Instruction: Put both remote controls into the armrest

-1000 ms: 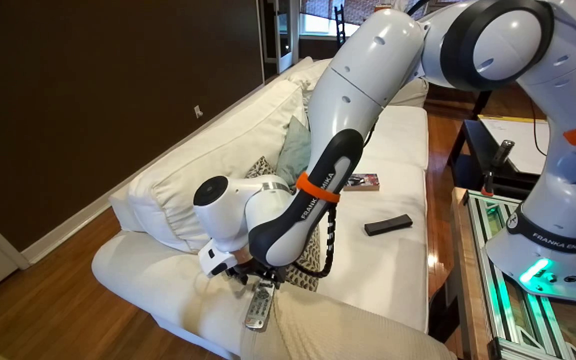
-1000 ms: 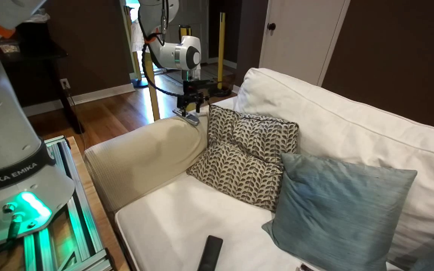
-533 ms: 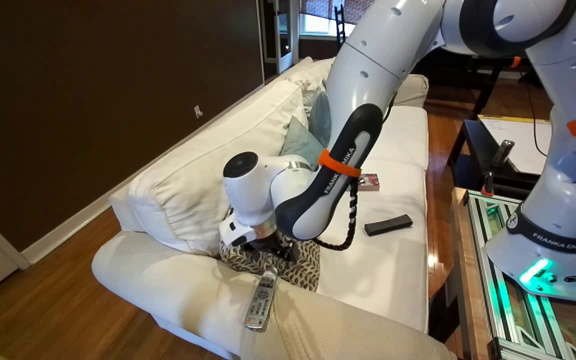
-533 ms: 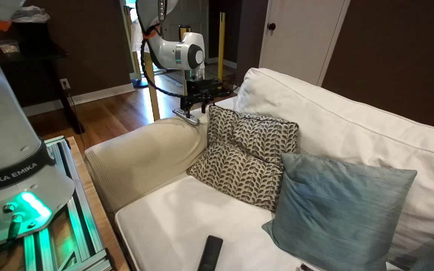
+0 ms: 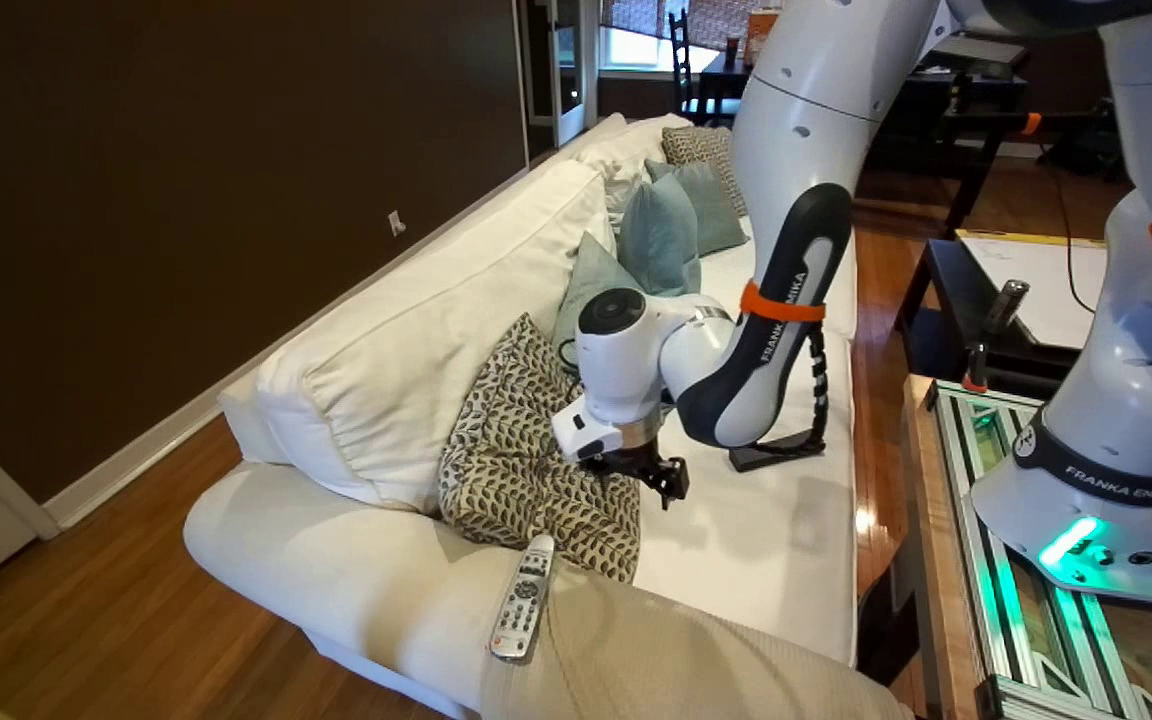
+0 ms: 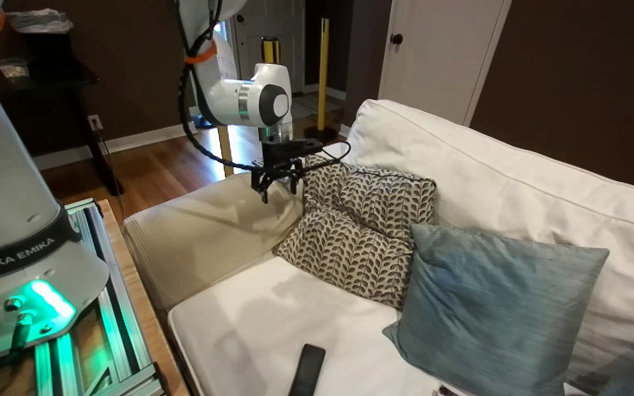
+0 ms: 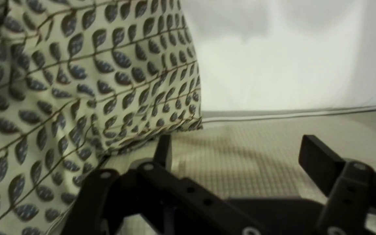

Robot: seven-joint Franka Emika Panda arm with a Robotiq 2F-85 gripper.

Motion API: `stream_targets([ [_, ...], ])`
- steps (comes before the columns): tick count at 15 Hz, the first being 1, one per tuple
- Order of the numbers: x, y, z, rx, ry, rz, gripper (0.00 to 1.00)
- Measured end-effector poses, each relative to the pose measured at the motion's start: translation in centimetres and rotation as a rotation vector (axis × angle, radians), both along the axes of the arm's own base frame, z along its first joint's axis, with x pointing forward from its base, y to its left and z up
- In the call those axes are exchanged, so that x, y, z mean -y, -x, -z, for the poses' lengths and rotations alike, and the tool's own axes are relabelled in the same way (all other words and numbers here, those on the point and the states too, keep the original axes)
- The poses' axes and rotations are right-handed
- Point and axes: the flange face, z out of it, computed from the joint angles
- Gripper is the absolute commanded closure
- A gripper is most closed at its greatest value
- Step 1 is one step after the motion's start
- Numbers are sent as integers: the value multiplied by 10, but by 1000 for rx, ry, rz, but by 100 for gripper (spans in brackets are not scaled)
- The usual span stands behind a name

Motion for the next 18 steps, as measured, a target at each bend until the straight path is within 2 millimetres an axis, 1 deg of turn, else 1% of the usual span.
stream_targets([
  [3, 47, 34, 10, -13, 65, 71, 0],
  [5, 76, 52, 13, -24, 111, 119, 0],
  [7, 98, 67, 16, -40, 141, 161, 0],
  [8, 105, 74, 18, -52, 144, 172, 0],
  [10, 111, 79, 19, -63, 144, 185, 0],
  [15, 109, 77, 18, -59, 136, 188, 0],
  [16, 112, 76, 18, -61, 132, 201, 0],
  [18, 127, 77, 22, -70, 144, 281, 0],
])
